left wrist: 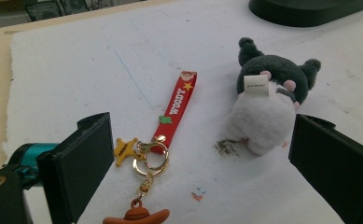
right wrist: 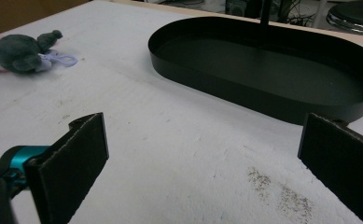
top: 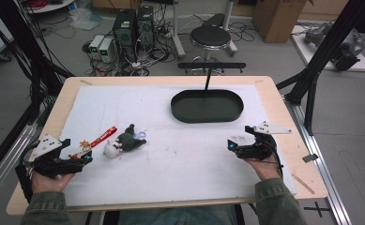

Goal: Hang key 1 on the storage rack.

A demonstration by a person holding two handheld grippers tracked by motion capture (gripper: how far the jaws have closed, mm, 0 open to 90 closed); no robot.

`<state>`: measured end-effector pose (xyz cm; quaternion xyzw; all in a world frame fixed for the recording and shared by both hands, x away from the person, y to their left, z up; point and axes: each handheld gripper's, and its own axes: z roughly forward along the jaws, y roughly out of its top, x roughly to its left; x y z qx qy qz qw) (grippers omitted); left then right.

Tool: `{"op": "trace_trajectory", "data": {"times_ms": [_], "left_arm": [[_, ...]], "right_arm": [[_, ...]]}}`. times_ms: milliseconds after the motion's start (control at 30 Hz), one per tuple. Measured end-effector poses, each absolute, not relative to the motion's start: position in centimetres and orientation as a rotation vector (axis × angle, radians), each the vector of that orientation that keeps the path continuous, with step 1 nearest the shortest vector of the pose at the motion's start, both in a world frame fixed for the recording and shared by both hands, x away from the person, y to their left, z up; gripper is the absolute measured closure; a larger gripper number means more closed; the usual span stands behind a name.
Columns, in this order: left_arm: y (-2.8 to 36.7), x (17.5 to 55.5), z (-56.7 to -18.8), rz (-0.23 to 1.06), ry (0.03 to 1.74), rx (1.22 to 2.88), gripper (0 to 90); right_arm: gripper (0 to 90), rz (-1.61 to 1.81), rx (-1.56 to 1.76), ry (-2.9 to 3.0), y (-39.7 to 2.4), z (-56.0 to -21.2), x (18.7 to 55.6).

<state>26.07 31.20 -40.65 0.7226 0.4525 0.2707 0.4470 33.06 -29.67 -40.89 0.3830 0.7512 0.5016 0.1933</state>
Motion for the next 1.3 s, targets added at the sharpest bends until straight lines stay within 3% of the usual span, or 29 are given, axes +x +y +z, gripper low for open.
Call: {"op": "trace_trajectory", "data": {"times_ms": [633, 1300], "left_arm": [[32.0, 27.5, -40.6, 0.633, 1.126, 1.876, 7.0], [30.9, 34.7, -38.4, 0.470, 1.091, 2.126, 8.1]], "right_arm": [[0.9, 1.404, 1.061, 2.137, -29.6, -41.2, 33.4], [0.9, 1.367, 1.076, 2.180, -29.1, -41.5, 33.7]]}}
